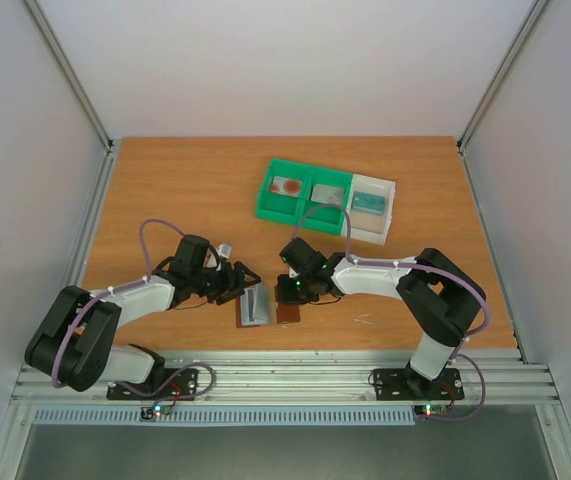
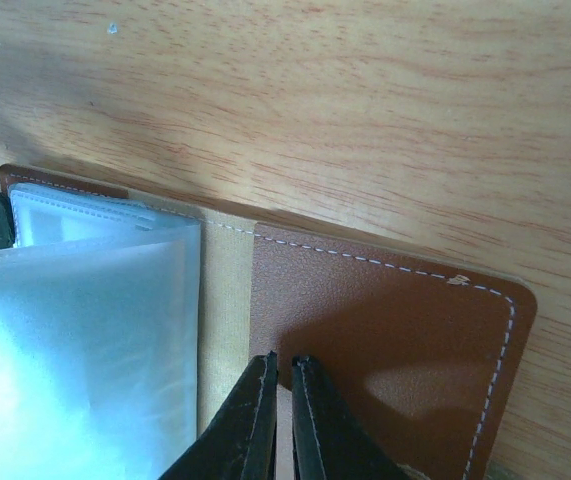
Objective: Take the credit cards out of the card holder
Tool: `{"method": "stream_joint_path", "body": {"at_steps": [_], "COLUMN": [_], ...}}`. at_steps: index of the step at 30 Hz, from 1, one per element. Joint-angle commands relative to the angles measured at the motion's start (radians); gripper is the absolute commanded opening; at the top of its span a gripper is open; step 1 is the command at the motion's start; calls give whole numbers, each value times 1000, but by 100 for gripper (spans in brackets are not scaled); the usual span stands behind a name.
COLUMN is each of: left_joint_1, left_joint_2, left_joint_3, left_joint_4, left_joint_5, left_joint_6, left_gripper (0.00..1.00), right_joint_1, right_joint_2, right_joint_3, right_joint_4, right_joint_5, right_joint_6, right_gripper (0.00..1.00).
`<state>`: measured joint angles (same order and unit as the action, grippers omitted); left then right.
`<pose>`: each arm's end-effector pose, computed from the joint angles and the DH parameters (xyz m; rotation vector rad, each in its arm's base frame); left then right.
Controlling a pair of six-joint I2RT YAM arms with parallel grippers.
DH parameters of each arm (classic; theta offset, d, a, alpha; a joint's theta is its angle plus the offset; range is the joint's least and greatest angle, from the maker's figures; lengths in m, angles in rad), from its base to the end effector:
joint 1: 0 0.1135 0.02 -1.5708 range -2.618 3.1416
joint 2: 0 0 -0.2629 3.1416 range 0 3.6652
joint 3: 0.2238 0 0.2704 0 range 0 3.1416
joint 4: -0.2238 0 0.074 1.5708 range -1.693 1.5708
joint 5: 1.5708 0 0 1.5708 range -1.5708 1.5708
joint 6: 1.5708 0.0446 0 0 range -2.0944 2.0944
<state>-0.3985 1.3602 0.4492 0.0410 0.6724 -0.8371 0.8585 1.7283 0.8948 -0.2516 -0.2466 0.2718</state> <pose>0.2144 -0.1204 0.1158 -0.2456 2.6548 -1.3133 0.2124 0.2627 0.1146 -0.8877 2.6430 0.6614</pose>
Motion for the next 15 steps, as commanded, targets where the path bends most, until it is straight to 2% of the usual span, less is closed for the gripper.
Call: {"method": "stream_joint_path", "body": {"at_steps": [1, 15], "left_joint_1": [4, 1], "left_joint_2": [5, 41], "left_joint_3": [-11, -15], "left_joint_4": [27, 120], "left_joint_5": [-3, 58], "left_joint_6": [17, -39], "left_gripper": [74, 74], "right_joint_1": [2, 2], "right_joint_2": [1, 8], "right_joint_3": [-14, -15], "right_joint_4": [-5, 3], "right_joint_5": [33, 31], "right_joint_6": [-8, -6], "right_gripper": [8, 8]}}
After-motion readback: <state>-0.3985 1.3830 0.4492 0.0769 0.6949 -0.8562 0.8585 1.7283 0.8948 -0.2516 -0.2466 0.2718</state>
